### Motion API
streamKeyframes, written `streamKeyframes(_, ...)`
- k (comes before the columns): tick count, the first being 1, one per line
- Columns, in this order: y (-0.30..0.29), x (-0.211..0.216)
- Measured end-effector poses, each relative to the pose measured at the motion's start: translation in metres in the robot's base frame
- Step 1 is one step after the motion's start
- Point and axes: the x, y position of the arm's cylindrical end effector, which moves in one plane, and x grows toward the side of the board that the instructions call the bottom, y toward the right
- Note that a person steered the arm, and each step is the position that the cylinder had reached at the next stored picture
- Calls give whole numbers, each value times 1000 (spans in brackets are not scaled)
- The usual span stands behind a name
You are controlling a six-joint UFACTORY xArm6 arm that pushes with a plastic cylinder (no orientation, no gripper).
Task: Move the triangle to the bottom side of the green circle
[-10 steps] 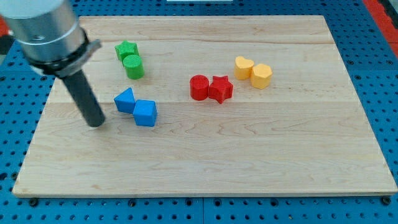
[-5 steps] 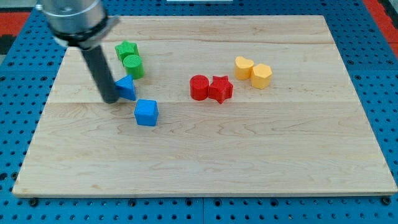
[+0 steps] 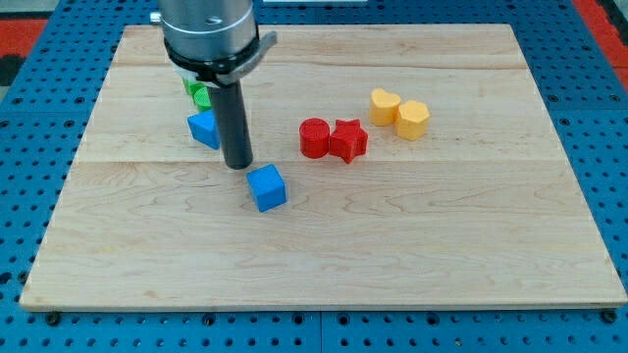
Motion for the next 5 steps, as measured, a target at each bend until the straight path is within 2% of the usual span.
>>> streamKeyframes(1, -19, 0)
streamKeyframes(2, 8, -7)
streamKeyframes(3, 7, -24)
streamKeyframes(4, -27, -29)
streamKeyframes(5, 23, -17)
